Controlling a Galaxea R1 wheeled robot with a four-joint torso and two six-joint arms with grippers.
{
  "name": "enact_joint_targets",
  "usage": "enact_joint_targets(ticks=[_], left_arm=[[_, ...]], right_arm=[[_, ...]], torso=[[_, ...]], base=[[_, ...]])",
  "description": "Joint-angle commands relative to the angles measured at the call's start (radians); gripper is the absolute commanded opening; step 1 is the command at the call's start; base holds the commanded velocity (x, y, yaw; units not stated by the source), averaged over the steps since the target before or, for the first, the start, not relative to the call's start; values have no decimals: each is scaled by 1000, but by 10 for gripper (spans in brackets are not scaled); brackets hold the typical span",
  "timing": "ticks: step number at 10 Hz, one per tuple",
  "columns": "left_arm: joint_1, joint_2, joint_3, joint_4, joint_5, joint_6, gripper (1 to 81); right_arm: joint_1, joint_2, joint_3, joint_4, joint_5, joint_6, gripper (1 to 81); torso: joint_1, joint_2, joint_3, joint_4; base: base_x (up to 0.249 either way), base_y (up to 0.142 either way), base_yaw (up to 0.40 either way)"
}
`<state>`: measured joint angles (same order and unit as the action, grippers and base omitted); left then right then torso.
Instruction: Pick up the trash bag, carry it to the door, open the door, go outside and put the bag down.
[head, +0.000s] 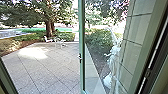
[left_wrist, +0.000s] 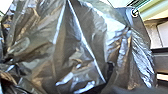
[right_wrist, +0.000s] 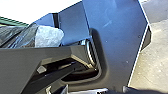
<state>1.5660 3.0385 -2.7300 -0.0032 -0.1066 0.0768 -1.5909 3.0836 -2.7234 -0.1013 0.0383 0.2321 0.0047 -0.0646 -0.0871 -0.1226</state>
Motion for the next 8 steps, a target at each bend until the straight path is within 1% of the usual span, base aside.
enact_joint_targets(ticks=[1,8], left_arm=[[-42,-3,3,11,51,3,10],[-42,-3,3,11,51,3,10]], right_arm=[[36,19,10,-9,-52,-4,811],[38,20,10,-9,-54,-4,811]], torso=[[0,0,0,0],[-3,-1,0,0]], base=[[87,0,0],[88,0,0]])
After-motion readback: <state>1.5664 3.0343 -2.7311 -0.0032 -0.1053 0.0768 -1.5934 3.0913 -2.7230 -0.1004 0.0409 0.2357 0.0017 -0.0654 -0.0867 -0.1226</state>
